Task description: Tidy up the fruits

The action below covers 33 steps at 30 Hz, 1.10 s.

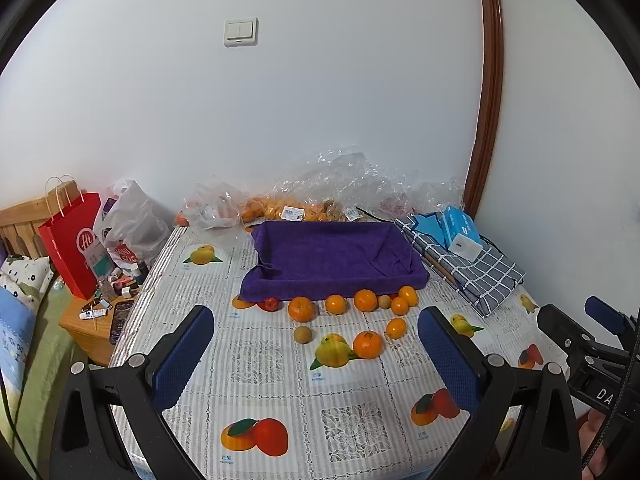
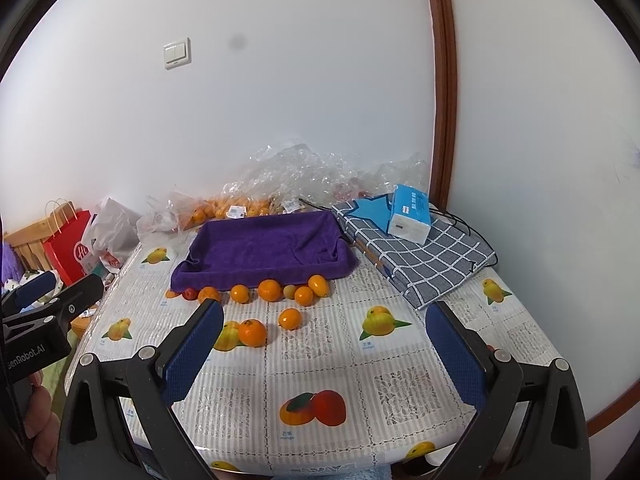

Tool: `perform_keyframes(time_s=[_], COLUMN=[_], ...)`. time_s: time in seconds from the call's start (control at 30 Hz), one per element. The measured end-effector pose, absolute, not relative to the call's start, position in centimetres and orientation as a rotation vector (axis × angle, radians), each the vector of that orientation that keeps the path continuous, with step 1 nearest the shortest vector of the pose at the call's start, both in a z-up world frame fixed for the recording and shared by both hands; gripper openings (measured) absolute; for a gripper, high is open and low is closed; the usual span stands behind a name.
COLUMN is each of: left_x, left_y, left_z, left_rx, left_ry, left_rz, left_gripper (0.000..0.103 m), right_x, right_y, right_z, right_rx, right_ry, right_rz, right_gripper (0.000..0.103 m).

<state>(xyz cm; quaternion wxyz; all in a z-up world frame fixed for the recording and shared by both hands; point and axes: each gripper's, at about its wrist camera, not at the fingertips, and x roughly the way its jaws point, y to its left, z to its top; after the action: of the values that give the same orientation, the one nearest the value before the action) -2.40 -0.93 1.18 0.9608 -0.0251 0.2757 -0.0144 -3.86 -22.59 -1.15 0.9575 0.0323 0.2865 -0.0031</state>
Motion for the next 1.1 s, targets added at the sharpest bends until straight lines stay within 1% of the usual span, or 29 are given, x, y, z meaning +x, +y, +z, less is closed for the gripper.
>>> perform_keyframes(time_s=[0.47, 0.67, 0.9, 1.1], left_x=[-2.3, -1.1, 0.9, 3.3], left_y=[-1.0, -0.1, 0.7, 0.9], left_z=[1.3, 1.2, 0.1, -1.7], left_rx=[-0.055, -0.078, -0.101, -0.075], left_ry=[0.553, 0.558, 0.570, 0.578], left_rz=[-0.029, -0.050, -0.072, -0.074], left_gripper=[0.103, 0.103, 0.103, 0.103], right_x=[-3.5, -2.7, -0.8, 1.8], right_y=[-22.5, -22.3, -22.5, -22.6], right_z=[-1.5, -1.8, -2.7, -4.5], right_rx=[0.064, 0.061, 0.070, 0.060], right_ry=[0.598, 0.607, 0.622, 0.641], right_rz=[0.003, 0.007, 0.004, -0.019], right_gripper=[0.100, 0.100, 0.100, 0.100])
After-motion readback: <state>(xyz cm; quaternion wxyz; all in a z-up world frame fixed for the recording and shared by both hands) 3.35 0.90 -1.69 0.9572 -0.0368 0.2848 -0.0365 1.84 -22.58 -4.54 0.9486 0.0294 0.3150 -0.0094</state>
